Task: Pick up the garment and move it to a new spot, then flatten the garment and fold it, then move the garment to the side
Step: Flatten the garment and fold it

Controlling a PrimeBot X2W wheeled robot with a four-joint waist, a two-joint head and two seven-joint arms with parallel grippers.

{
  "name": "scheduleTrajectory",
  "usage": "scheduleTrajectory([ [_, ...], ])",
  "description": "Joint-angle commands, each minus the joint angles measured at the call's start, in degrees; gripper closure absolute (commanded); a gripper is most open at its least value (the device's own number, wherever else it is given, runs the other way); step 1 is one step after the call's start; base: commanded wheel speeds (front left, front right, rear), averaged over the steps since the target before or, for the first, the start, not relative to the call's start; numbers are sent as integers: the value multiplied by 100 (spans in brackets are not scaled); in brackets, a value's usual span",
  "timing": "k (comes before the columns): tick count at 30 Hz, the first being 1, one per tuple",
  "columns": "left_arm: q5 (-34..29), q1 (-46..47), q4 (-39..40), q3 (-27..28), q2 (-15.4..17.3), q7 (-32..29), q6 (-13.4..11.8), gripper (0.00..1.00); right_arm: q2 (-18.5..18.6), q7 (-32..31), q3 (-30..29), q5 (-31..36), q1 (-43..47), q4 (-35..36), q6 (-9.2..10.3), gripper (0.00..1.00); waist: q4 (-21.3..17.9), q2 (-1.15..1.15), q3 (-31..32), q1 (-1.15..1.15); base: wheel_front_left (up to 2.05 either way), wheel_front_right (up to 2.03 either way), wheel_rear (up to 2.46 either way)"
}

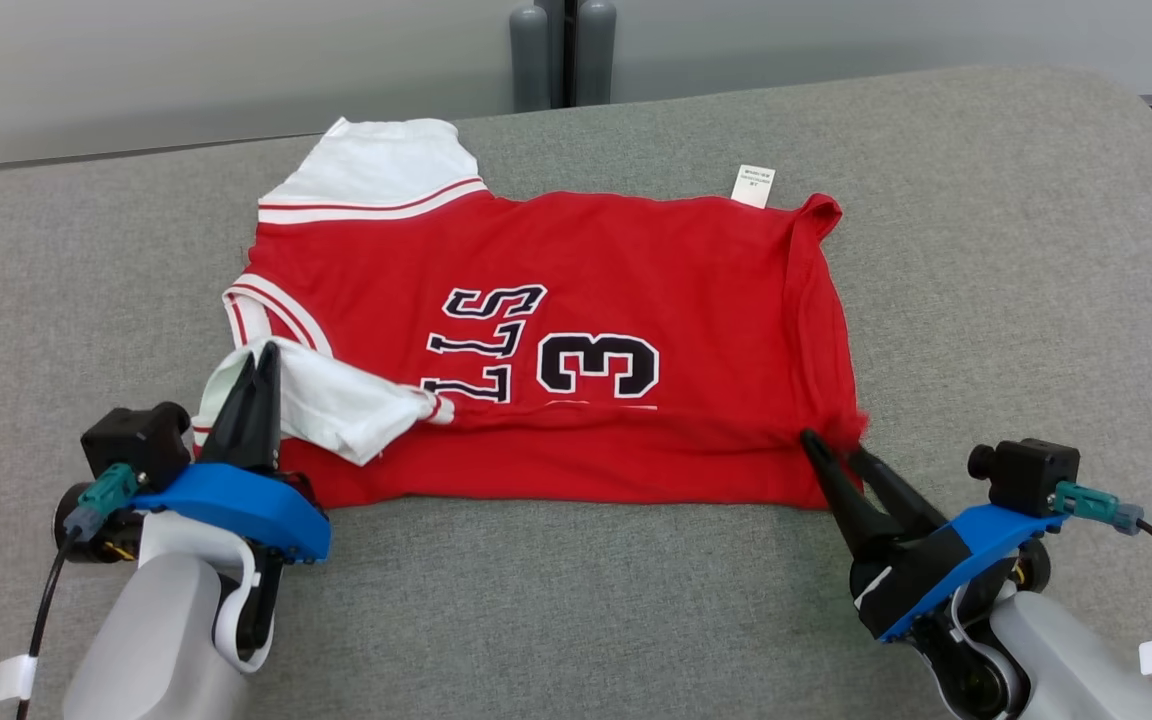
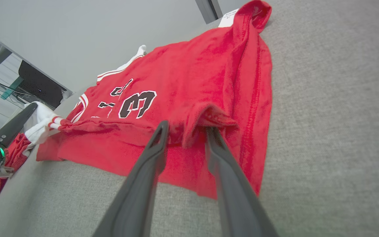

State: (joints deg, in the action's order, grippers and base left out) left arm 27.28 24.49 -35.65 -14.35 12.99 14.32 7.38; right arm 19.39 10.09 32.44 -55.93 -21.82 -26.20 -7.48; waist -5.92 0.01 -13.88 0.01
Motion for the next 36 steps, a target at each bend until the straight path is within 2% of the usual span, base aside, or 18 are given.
scheduleTrajectory([
  [1,-9,129,-46,1,12,47,11,0,66,70,39,124,-105,-45,-3,0,4,-1,-3,-1,0,0,0],
  [7,-79,165,-141,103,-66,89,11,0,128,357,128,595,-73,-301,-3,0,50,-1,65,-1,0,0,0],
  [16,-406,-576,43,417,10,91,-8,0,79,480,-146,978,142,-688,-3,0,110,-1,219,-1,0,0,0],
  [23,-592,-793,-310,451,1,92,-22,0,-76,486,-293,1192,77,-1093,-3,0,142,-1,214,-1,0,0,0],
  [34,-550,-339,-1248,389,-78,86,0,0,-504,466,-247,1401,-324,-1866,-3,0,115,-1,105,-1,0,0,0],
  [35,-547,-304,-1332,361,-91,85,4,0,-542,459,-234,1387,-342,-1920,-3,3,120,-1,101,-1,0,0,0],
  [36,-522,-269,-1395,329,-147,84,8,0,-584,423,-212,1365,-350,-1986,-3,36,127,-1,100,-1,0,0,0],
])
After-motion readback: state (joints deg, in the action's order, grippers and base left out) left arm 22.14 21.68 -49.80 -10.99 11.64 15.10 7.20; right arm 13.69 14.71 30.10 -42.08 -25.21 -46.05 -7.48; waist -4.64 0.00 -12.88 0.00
